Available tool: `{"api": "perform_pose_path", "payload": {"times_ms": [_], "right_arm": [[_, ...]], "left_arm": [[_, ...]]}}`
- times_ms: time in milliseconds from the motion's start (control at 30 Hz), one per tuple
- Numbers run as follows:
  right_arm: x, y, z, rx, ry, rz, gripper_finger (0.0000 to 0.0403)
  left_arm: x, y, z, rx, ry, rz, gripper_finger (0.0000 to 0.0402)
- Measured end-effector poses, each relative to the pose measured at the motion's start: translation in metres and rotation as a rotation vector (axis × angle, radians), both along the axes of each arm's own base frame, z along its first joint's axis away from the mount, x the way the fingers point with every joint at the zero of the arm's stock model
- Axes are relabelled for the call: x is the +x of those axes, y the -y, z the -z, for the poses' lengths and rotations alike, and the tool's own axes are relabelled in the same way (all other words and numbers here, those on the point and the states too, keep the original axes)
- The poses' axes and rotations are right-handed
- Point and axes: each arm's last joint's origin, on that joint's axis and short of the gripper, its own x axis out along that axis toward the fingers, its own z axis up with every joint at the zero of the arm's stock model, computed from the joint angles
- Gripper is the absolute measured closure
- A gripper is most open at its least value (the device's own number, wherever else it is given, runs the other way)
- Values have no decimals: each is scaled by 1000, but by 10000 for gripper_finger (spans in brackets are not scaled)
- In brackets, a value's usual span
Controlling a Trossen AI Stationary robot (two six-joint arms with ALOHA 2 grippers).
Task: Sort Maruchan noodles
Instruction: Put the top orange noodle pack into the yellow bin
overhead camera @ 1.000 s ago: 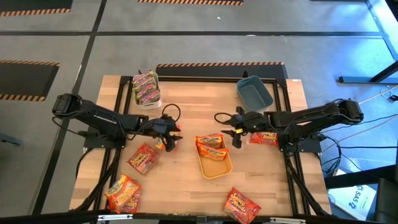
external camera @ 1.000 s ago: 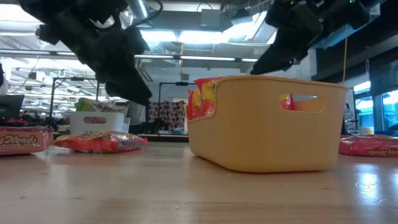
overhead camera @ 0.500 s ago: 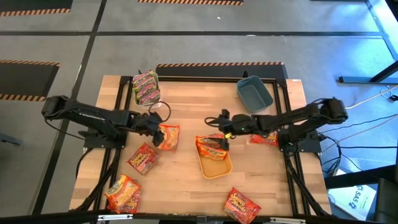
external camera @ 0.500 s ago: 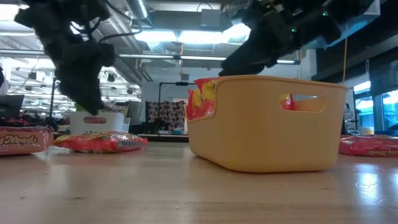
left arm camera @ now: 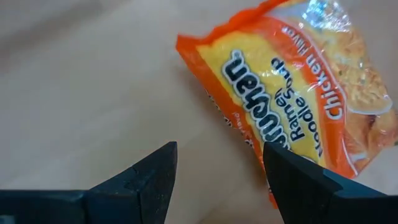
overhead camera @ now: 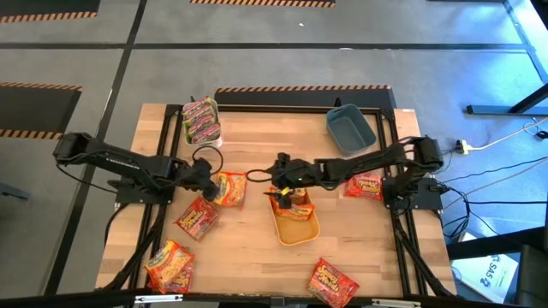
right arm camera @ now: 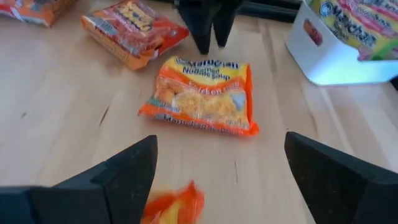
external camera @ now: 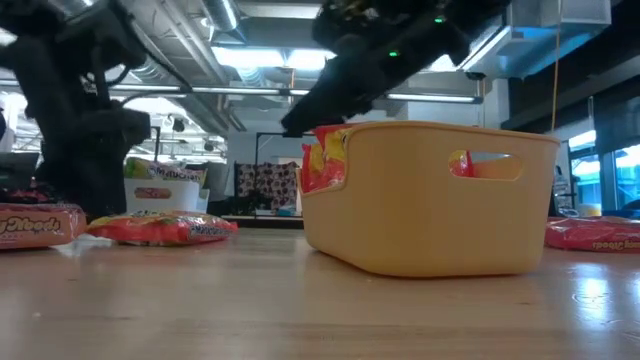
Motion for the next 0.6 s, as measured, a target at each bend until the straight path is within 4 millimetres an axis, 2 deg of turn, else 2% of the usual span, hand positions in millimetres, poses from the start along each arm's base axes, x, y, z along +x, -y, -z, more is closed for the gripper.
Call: {"api": "perform_pose_path", "payload": {"times_ms": [233,400,600], "right_arm": [[24,-1,-1,-40,-17,-23,71],[26,-1,0,-42,-31,-25,71],[25,-1,1,-42,-41,-25,71]], "left_arm": [[2,-3,24,-67,188,21,170],[-1,-6,35,-119,290,10,170],[-1,-8,38,-128,364,6,170]]}}
